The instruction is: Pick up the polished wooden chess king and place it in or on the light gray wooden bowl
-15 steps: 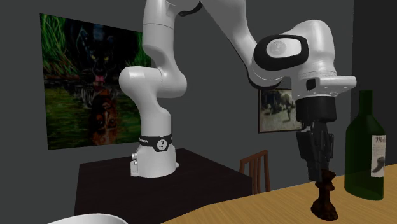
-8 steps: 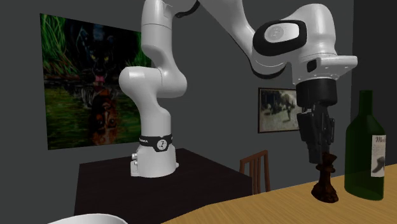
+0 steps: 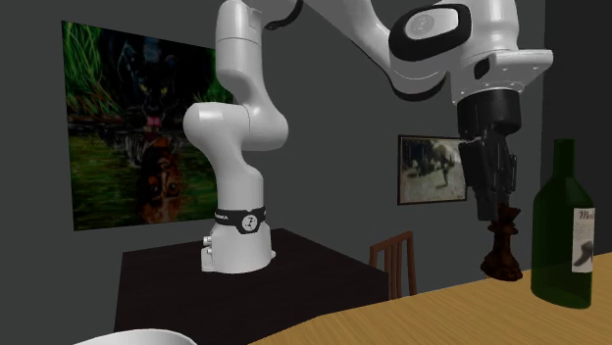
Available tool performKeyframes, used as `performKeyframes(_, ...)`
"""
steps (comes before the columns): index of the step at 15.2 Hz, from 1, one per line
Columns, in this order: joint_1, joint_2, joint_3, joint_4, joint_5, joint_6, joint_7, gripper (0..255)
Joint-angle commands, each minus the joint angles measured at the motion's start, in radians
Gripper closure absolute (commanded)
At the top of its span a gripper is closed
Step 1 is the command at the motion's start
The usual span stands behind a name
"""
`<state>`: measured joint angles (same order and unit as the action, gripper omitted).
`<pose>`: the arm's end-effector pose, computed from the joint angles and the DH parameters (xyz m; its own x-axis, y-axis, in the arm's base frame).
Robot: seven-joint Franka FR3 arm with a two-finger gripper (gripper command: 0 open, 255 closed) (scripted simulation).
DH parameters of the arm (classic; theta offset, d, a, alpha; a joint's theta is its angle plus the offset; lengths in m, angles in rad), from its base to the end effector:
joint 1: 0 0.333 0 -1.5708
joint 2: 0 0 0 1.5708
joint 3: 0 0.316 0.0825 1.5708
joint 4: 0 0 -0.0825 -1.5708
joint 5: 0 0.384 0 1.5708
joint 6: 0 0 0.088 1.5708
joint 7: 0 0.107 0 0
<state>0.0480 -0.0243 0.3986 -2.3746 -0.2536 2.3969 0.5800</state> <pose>0.4509 0.2137 0.3361 0.9905 0.0584 0.1246 0.0404 -0.9890 0.1422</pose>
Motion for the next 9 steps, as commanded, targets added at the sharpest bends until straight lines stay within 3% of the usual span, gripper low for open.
performKeyframes(1,0.002,-0.024,0.001,0.006,0.021,-0.027,-0.017,255)
performKeyframes(5,0.005,-0.059,-0.001,0.026,0.051,-0.075,-0.044,255)
performKeyframes(9,-0.023,-0.166,-0.06,-0.082,0.098,-0.05,-0.164,255)
